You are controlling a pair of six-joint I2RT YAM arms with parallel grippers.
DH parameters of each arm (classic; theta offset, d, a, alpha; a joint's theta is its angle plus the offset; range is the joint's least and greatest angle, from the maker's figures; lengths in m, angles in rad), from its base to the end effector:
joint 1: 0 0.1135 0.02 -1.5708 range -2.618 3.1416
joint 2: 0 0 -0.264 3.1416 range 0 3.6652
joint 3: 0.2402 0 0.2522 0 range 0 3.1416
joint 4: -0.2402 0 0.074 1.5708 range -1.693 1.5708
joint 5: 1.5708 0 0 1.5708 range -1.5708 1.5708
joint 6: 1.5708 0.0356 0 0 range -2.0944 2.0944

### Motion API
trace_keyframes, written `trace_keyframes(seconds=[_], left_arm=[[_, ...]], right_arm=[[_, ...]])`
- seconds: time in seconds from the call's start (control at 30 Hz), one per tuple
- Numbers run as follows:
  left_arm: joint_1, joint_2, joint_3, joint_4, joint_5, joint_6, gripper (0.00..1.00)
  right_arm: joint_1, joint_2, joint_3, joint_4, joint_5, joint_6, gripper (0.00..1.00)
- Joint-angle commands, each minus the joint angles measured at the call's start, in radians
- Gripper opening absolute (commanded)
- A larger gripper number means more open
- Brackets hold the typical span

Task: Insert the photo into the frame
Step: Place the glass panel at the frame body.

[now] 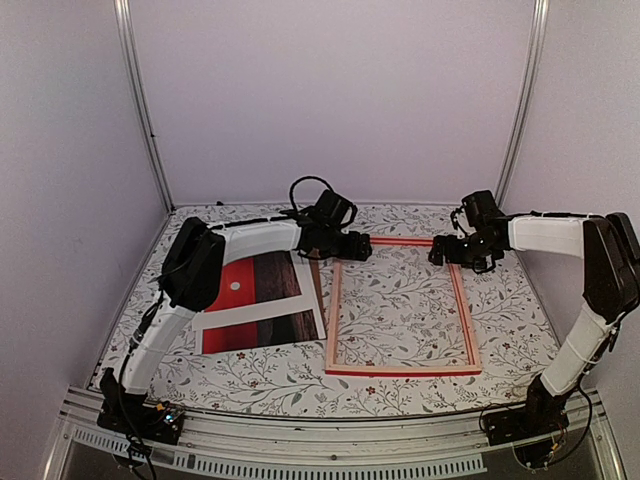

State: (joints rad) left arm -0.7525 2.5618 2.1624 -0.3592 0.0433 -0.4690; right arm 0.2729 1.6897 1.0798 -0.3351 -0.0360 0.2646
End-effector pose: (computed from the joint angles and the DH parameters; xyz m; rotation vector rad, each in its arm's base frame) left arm 0.4146 -0.3903 0.1428 0.3647 2.3959 -0.6406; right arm 0.3373 0.0957 0.1957 -0.0253 2.5350 0.2618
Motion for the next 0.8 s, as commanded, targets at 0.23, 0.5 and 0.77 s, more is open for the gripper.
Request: trace_keyframes(seconds=[0.23, 0.5, 0.77], left_arm=[[-0.025, 0.062, 0.076, -0.132, -0.077, 0.013, 0.87], [-0.066, 0.077, 0.093, -0.218, -0.146, 0.056, 0.85], [-0.092, 0.074, 0.089, -0.273, -0.184, 0.069, 0.85]], right_arm=[[0.0, 0.014, -0.011, 0.008, -0.013, -0.001, 0.99], [0.0, 0.018, -0.02, 0.015, -0.023, -0.002, 0.99], [-0.001, 0.013, -0.02, 0.019, -0.034, -0.001, 0.99]])
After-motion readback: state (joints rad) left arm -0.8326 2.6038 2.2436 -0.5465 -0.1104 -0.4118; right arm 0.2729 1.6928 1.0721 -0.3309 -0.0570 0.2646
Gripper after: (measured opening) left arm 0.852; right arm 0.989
